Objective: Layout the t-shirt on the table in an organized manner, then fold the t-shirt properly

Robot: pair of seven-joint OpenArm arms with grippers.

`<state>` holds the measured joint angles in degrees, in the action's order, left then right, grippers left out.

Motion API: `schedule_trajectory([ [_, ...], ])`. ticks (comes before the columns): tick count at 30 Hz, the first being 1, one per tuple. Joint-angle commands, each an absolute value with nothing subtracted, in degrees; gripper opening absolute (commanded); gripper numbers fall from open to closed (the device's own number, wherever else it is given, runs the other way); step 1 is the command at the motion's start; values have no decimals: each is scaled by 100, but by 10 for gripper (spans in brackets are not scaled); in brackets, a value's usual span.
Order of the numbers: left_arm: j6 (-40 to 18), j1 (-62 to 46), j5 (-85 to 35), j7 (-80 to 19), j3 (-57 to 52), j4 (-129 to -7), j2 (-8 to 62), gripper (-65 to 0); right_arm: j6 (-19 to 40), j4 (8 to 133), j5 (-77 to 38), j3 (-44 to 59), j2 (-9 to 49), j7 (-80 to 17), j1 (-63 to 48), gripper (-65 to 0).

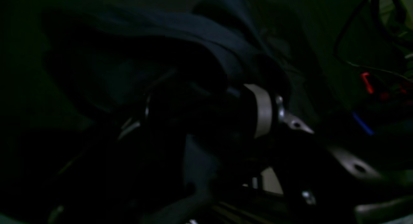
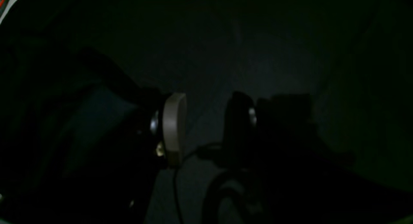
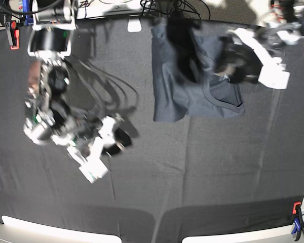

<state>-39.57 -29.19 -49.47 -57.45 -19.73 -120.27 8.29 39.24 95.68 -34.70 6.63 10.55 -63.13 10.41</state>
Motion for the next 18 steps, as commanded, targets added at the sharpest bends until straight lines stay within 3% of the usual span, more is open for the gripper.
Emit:
schedule_trajectory([
  [1, -4000, -2926, -5085, -5730, -1922, -12134, 860, -330, 4000, 9675, -3599, 742, 1138, -6198, 1138, -419],
  [9, -4000, -2939, -5376, -5924, -1870, -12134, 862, -330, 4000, 9675, -3616, 937, 1162, -6200, 1061, -419],
  [15, -4000, -3030, -5878, -6775, -1870, -12134, 860, -330, 4000, 9675, -3616, 937, 1162, -6176, 1061, -419],
  [18, -4000, -3284, -5863, -6549, -1870, -12134, 856, -330, 4000, 9675, -3614, 937, 1162, -6119, 1061, -419],
])
